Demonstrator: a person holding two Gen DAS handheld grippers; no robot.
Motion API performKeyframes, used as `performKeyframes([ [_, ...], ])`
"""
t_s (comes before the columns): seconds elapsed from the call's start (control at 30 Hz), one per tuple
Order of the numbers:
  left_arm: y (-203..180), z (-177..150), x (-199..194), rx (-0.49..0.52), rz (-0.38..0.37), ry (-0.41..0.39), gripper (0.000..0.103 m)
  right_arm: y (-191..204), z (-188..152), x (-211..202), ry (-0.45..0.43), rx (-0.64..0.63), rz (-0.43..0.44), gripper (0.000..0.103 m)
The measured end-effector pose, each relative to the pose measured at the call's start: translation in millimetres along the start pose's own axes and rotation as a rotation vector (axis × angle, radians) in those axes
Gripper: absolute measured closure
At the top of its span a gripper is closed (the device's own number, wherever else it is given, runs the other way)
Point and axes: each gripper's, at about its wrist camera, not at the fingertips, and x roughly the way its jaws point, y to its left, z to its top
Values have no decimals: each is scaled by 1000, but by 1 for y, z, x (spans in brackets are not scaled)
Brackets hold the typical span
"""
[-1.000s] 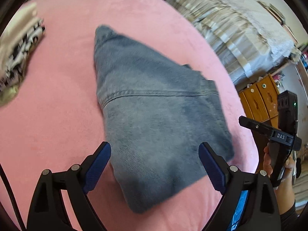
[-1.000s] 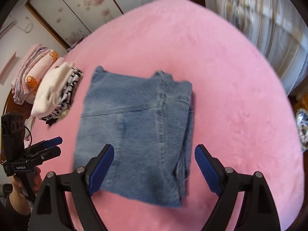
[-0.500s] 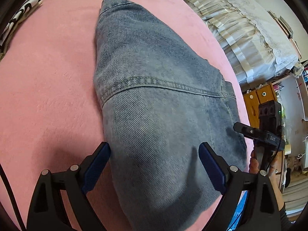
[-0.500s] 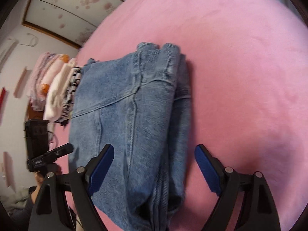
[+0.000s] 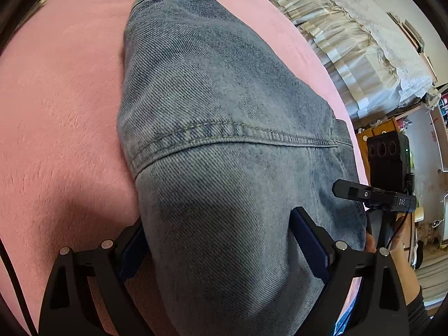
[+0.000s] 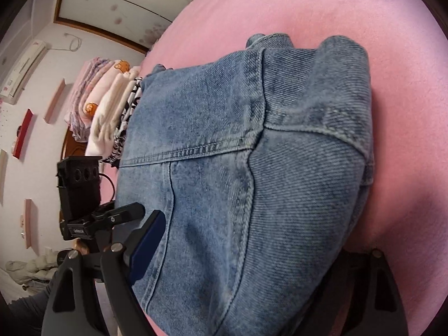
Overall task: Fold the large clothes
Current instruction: 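Grasp the folded jacket bundle with both grippers and lift it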
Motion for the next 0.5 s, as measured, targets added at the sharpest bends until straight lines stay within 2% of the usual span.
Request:
performKeyframes([
  [0.17, -12, 4, 5, 18, 44, 0, 10, 7, -2, 4, 2, -19, -38, 13],
  [0.3, -19, 6, 7, 26, 87, -4, 13, 18, -2, 10, 0, -54, -109, 15],
  [0.33, -19, 5, 7, 28, 94, -5, 14, 19, -2, 10, -3, -62, -139, 21],
  [0.37, -22, 5, 7, 31, 106, -8, 18, 20, -3, 10, -5, -66, -177, 32],
  [0.4, -26, 5, 6, 40, 122, -16, 22, 19, -3, 9, -10, -62, -183, 37],
  [0.47, -33, 3, 3, 63, 147, -30, 30, 14, -2, 3, -22, -37, -171, 55],
  [0.5, -38, 2, 1, 74, 161, -37, 35, 13, -2, 0, -30, -22, -164, 59],
])
